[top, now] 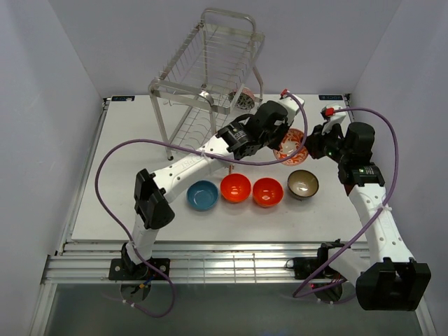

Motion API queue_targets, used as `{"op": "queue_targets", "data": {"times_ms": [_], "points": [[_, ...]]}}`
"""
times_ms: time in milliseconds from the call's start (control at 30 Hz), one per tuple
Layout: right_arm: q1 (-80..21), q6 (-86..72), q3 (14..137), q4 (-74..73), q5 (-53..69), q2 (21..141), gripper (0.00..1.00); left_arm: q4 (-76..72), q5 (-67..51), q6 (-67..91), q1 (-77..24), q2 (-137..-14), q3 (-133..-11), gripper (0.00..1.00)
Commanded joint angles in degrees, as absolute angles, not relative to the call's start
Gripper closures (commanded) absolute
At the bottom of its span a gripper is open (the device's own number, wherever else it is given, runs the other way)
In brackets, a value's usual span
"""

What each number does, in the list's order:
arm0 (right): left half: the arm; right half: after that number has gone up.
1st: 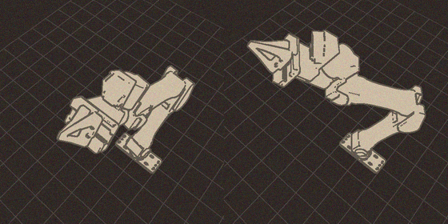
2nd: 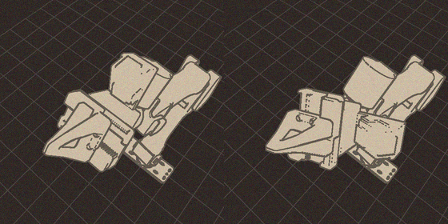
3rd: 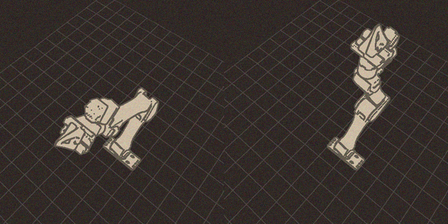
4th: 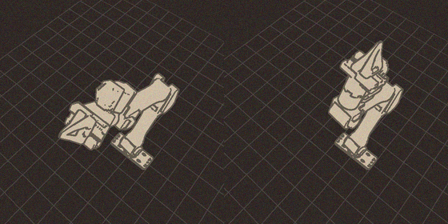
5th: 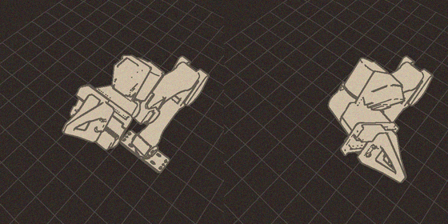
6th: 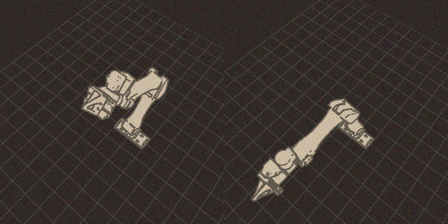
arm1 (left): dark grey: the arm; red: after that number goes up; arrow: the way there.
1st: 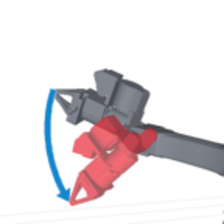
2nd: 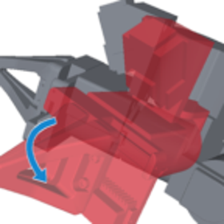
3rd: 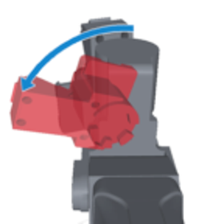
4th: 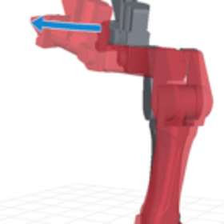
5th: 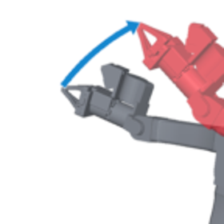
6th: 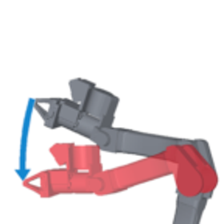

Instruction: Load the bowls into the dish rack

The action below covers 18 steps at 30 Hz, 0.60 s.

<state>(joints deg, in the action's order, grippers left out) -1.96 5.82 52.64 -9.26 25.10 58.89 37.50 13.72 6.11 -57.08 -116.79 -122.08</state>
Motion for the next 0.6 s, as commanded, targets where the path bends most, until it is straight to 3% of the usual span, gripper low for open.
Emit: {"op": "queue_targets", "data": {"times_ms": [0,33,133,567], "points": [[-2.5,6.2,53.0,-7.5,22.0,57.2,0.92,31.6,9.9,5.9,-57.8,-109.5,-122.6,0.66],[-2.5,6.2,53.2,-7.2,21.5,56.8,0.92,31.4,10.3,5.1,-57.8,-109.2,-122.9,0.55],[-2.5,6.2,53.6,-6.9,18.9,56.3,0.92,30.7,10.9,3.6,-57.7,-108.4,-124.4,0.46],[-2.6,6.9,56.9,-5.5,12.8,57.3,0.92,20.6,11.7,1.5,-55.6,-93.3,-118.8,0.37]]}}
